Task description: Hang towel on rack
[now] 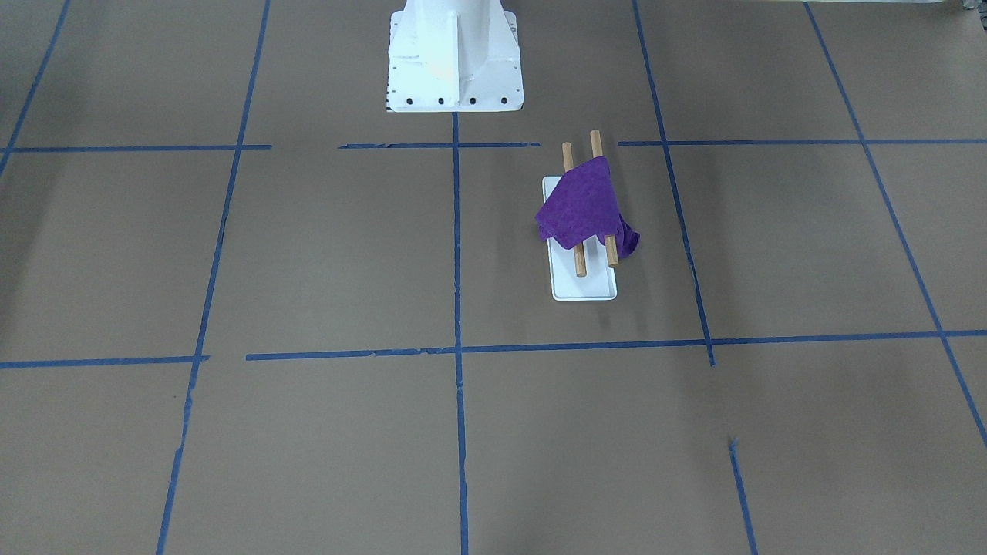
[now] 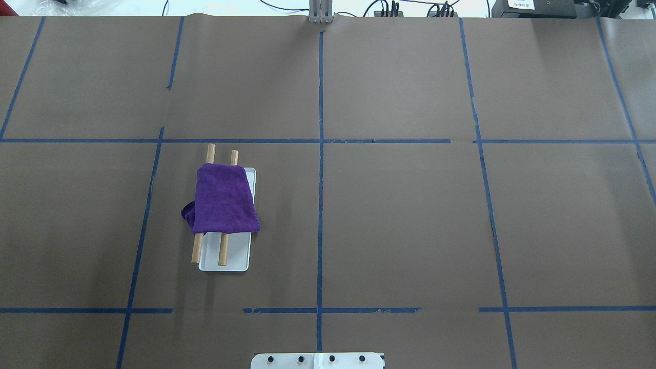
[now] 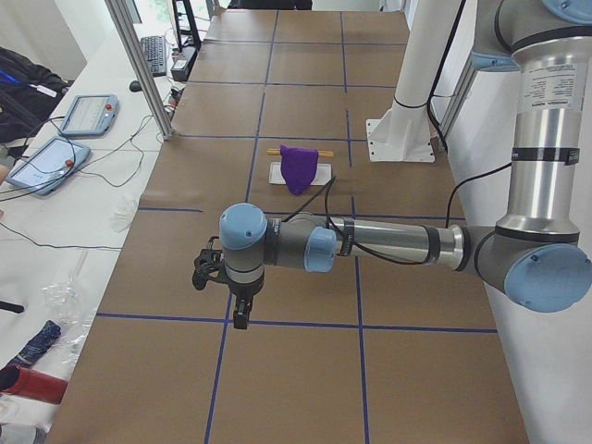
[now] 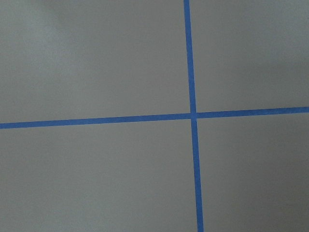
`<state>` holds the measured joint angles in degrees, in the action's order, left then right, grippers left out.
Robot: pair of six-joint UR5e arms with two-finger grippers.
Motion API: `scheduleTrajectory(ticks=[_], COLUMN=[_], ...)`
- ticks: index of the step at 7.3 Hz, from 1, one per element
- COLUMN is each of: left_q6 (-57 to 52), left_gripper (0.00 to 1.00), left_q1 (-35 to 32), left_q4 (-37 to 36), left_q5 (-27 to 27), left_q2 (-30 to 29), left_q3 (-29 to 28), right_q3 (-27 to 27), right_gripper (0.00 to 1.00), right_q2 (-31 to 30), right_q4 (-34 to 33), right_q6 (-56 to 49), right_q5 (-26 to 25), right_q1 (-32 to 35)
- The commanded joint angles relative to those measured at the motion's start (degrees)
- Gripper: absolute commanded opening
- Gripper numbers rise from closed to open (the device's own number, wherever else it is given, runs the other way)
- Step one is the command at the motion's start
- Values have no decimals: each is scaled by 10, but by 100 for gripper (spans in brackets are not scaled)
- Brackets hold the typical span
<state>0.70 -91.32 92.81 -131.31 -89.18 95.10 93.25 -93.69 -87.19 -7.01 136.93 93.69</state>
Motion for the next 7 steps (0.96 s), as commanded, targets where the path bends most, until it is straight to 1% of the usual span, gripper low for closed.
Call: scheduleTrajectory(ticks=[1, 2, 4, 7], left_q6=[0, 0, 0, 0], left_gripper=[100, 100, 100, 100], left_q1=[0, 0, 0, 0], left_q4=[0, 0, 0, 0], left_q5=[0, 0, 0, 0], left_q2=[0, 0, -1, 0], left_q3=[0, -1, -1, 0], right_q3=[0, 0, 3, 0], right_gripper=[100, 100, 100, 100], right_q2=[0, -1, -1, -2], right_q4=[-1, -1, 0, 0], right_q6=[2, 2, 36, 37], right_q5=[-1, -1, 0, 0], right_q1=[0, 1, 0, 0])
